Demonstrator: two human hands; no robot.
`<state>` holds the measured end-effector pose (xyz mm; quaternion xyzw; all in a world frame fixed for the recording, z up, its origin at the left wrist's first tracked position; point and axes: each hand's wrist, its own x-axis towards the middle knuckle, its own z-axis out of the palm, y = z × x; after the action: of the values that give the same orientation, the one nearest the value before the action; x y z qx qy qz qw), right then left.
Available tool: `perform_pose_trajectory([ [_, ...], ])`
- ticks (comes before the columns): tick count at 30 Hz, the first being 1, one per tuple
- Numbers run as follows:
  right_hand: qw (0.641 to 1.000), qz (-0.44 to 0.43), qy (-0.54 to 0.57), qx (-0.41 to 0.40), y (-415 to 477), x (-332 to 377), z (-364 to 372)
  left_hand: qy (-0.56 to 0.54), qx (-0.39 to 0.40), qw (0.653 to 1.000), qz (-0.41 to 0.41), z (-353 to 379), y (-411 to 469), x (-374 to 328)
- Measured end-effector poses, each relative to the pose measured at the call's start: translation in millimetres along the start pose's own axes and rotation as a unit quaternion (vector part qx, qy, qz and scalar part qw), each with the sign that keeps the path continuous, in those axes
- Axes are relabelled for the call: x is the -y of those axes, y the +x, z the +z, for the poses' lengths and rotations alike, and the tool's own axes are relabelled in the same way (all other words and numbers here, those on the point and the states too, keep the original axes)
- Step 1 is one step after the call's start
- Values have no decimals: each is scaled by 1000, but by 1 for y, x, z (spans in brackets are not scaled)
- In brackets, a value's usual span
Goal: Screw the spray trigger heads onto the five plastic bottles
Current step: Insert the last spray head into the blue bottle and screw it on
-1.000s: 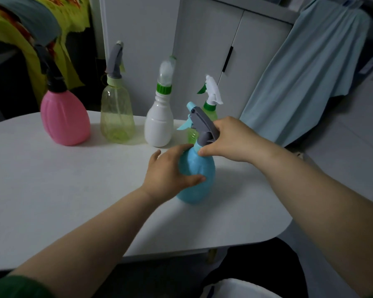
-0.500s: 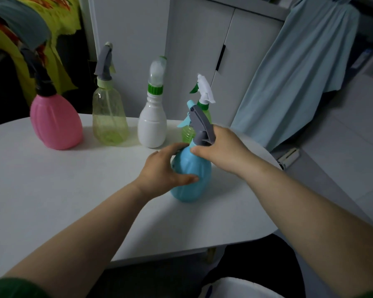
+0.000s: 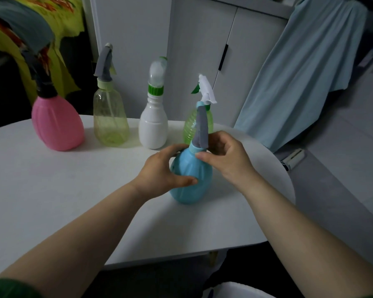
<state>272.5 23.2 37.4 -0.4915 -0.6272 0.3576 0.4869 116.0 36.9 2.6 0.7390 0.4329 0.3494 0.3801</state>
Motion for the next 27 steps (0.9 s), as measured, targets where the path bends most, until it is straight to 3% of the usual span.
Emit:
perform_pose_trajectory([
  [4, 998, -19, -6, -53, -1, -9, 14, -5, -8, 1000, -3, 1, -1, 1],
  [11, 998, 7, 37, 45, -5, -10, 4, -11, -5, 1000, -2, 0, 0, 3],
  [19, 994, 4, 77, -77, -8, -21, 28, -17, -4, 1000, 5, -1, 0, 3],
  [24, 997, 27, 62, -37, -7, -22, 31, -20, -8, 1000, 12, -1, 1, 4],
  [27, 995, 26, 60, -80, -3, -22, 35, -19, -8, 1000, 13, -3, 3, 6],
])
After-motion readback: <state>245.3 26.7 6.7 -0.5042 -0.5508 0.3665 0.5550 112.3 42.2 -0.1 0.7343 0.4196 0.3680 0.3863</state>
